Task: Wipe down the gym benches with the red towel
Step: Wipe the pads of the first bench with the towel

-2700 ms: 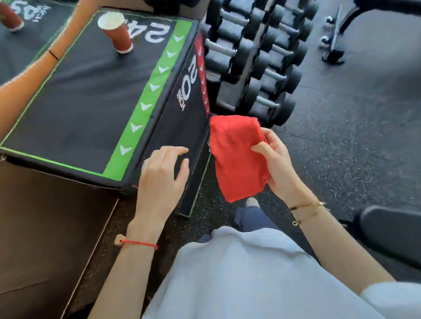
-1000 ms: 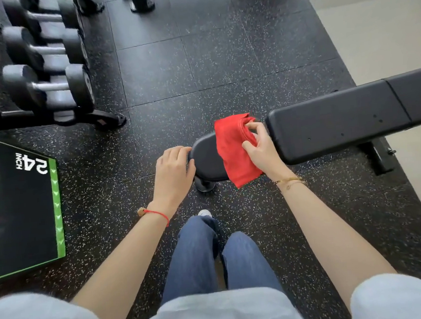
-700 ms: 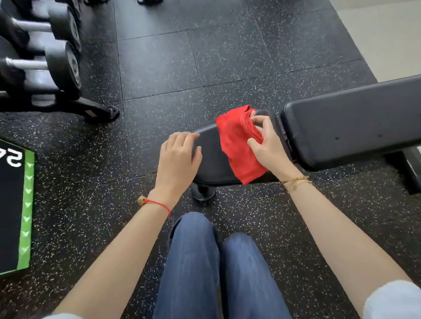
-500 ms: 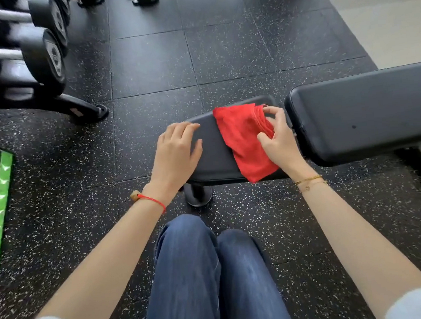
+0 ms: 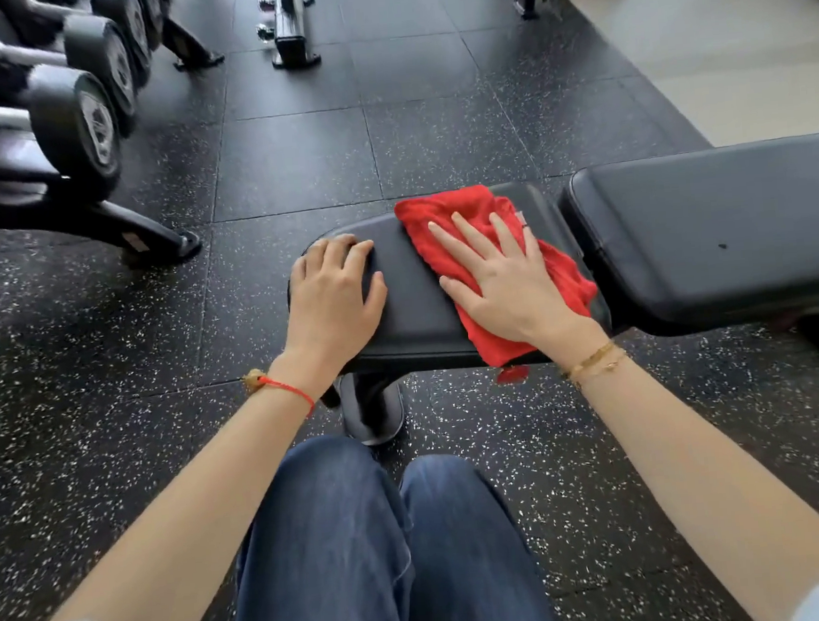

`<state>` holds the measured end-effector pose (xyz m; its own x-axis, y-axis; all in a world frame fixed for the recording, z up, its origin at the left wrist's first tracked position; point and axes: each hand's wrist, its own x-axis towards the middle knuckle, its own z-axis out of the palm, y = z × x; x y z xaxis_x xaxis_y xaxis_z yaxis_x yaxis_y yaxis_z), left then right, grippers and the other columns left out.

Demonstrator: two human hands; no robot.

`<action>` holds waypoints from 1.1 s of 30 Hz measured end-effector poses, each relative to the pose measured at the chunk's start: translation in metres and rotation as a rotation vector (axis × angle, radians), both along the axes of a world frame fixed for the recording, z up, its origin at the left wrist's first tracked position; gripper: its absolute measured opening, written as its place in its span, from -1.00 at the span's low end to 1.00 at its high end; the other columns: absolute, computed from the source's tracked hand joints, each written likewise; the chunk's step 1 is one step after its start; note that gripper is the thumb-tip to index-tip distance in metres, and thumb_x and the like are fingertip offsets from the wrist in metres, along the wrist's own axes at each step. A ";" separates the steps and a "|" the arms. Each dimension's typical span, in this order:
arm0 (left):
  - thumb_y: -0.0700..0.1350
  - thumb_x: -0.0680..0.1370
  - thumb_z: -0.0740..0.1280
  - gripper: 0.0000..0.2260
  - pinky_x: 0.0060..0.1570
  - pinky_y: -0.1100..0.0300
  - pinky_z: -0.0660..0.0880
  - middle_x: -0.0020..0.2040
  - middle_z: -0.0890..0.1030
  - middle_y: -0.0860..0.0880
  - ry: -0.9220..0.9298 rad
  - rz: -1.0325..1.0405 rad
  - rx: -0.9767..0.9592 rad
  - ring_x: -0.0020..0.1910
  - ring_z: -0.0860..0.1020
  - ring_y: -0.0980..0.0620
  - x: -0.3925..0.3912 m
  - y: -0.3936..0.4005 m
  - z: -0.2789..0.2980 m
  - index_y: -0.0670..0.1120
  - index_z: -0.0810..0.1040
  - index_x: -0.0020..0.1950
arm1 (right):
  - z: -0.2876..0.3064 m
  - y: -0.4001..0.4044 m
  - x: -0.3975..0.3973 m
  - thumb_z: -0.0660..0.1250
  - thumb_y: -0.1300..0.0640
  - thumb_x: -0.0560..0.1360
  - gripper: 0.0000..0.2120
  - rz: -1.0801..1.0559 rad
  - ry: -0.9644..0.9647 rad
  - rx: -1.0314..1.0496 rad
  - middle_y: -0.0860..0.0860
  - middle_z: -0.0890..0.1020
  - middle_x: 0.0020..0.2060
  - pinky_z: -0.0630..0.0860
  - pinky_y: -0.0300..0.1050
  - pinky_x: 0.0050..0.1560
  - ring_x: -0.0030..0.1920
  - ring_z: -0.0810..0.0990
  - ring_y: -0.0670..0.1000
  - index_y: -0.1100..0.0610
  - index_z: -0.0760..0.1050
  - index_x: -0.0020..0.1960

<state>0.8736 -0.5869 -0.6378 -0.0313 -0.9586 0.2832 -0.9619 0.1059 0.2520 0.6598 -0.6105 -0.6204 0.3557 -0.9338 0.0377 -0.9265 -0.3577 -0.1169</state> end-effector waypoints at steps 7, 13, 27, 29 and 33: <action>-0.02 0.58 0.19 -0.63 0.36 -0.01 0.25 0.35 0.48 -0.06 0.021 0.014 -0.056 0.36 0.39 -0.11 -0.001 0.003 -0.006 -0.07 0.48 0.36 | -0.004 -0.017 -0.037 0.07 -0.10 0.62 -0.47 -0.126 -0.045 0.021 -0.07 0.06 0.58 -0.20 0.17 0.53 0.57 -0.04 0.12 -0.24 -0.02 0.55; -0.06 0.56 0.19 -0.64 0.38 -0.03 0.24 0.33 0.50 -0.04 0.054 0.031 -0.092 0.35 0.40 -0.10 -0.002 0.004 -0.008 -0.06 0.51 0.34 | -0.002 -0.034 0.009 0.03 -0.14 0.62 -0.47 -0.114 -0.028 0.037 -0.03 0.01 0.58 -0.26 0.23 0.51 0.57 -0.09 0.18 -0.27 -0.06 0.55; -0.08 0.54 0.22 -0.65 0.38 -0.03 0.24 0.30 0.52 -0.01 0.091 0.052 -0.126 0.34 0.41 -0.08 -0.003 0.000 -0.013 -0.04 0.53 0.31 | -0.001 -0.063 -0.013 0.02 -0.12 0.63 -0.49 -0.233 -0.053 0.069 -0.03 0.00 0.59 -0.21 0.22 0.52 0.56 -0.08 0.22 -0.25 -0.04 0.55; -0.07 0.53 0.23 -0.66 0.37 -0.03 0.25 0.29 0.53 0.00 0.098 0.053 -0.135 0.33 0.41 -0.08 -0.003 -0.001 -0.013 -0.04 0.53 0.30 | -0.004 -0.045 0.002 0.04 -0.12 0.62 -0.48 -0.127 -0.035 0.015 -0.04 0.03 0.58 -0.21 0.22 0.52 0.57 -0.06 0.20 -0.25 -0.02 0.55; -0.08 0.53 0.23 -0.66 0.36 -0.03 0.27 0.30 0.53 0.01 0.100 0.048 -0.140 0.32 0.42 -0.07 -0.002 -0.001 -0.013 -0.02 0.54 0.30 | -0.011 0.001 -0.008 0.09 -0.09 0.61 -0.48 0.054 -0.057 -0.070 -0.06 0.13 0.56 -0.14 0.16 0.53 0.56 0.02 0.15 -0.24 0.05 0.54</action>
<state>0.8719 -0.5882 -0.6511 0.0486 -0.9092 0.4135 -0.9375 0.1013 0.3329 0.6517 -0.6090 -0.6317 0.4013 -0.9075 0.1238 -0.8981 -0.4165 -0.1413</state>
